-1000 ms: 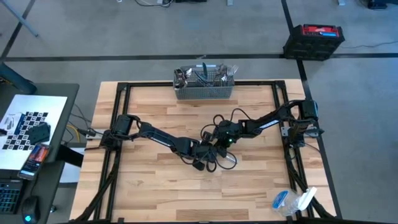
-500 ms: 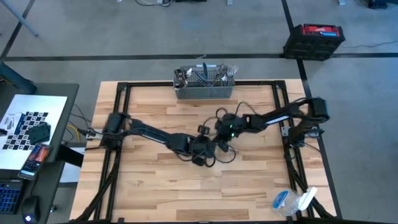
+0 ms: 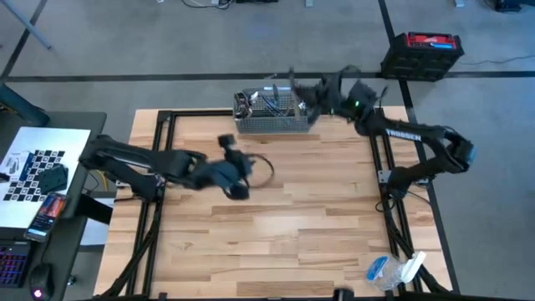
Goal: Sort silverware
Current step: Put the silver table knife into the gray organizer
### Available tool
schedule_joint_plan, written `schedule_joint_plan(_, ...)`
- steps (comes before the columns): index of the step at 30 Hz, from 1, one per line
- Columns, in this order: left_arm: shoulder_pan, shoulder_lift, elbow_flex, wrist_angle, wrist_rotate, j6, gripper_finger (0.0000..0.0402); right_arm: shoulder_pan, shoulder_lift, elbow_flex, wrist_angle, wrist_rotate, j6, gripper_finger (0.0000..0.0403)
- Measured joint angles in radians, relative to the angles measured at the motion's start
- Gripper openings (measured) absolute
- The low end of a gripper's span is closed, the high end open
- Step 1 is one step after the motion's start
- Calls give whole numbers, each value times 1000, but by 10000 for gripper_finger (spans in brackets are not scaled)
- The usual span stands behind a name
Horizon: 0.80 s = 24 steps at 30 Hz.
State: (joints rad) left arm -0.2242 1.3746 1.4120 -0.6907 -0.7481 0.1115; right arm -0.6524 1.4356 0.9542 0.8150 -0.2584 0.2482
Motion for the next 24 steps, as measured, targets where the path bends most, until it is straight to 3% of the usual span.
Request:
schedule_joint_plan(6,5,-80,0,-82,7,-77,54,-95,233,121,26,0,-10,0)
schedule_joint_plan(14,-37,-107,-1,-268,10,-223,54,-121,370,117,7,-41,54,3)
schedule_joint_plan(21,-44,-107,-1,-292,10,-177,54,-128,320,116,-178,-106,-14,82)
schedule_joint_plan(24,-43,-107,-1,-291,7,-148,54,-145,217,128,-284,-223,-28,125)
